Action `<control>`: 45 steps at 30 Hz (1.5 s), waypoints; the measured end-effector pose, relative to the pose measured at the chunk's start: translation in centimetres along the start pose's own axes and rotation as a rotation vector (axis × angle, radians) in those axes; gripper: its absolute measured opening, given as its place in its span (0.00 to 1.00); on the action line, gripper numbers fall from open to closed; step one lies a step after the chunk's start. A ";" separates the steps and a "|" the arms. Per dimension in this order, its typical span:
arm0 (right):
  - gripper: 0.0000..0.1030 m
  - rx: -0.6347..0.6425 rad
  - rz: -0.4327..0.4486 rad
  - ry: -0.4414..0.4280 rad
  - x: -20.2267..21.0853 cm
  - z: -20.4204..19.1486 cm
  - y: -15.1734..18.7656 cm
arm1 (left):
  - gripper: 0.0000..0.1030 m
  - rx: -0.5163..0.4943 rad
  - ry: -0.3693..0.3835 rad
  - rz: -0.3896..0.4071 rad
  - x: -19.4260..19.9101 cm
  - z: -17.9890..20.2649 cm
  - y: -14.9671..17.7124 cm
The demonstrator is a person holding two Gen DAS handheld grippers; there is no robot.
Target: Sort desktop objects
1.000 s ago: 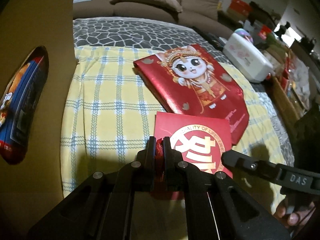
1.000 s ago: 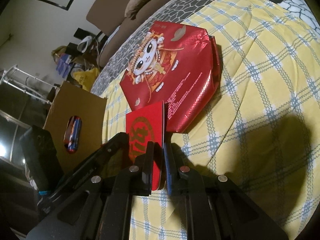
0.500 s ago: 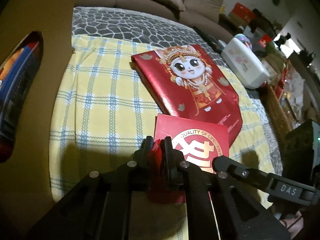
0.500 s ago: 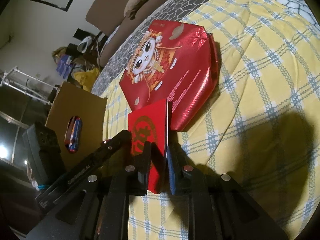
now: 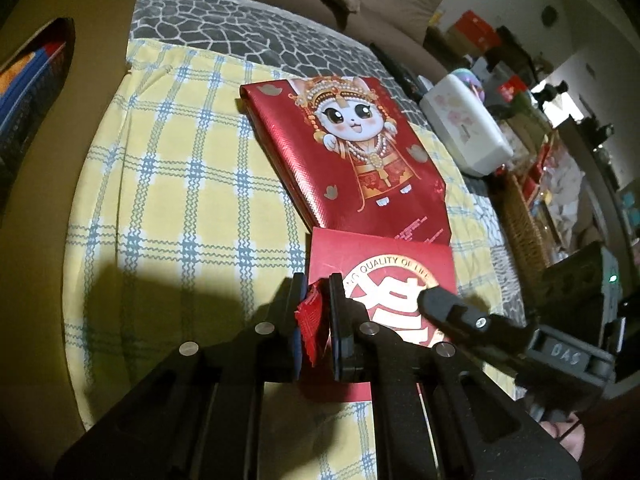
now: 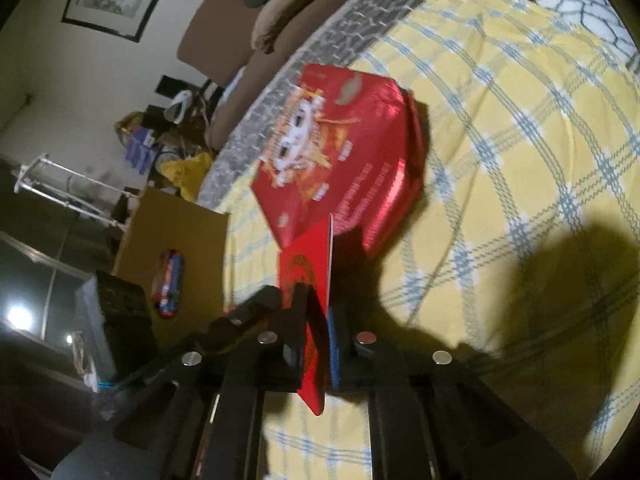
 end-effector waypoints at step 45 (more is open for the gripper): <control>0.02 -0.001 0.058 -0.069 2.7 -6.1 0.2 | 0.05 -0.134 0.095 0.002 6.9 4.7 1.7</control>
Point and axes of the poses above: each gripper's, at about its wrist camera, not at the fingertips, and x roughly against the way its jaws point, z to its right, y to its underside, the point moved 10 cm from there along -x, roughly the way its jaws point, and after that the axes turned 1 degree about -x, right-handed, at the moved point
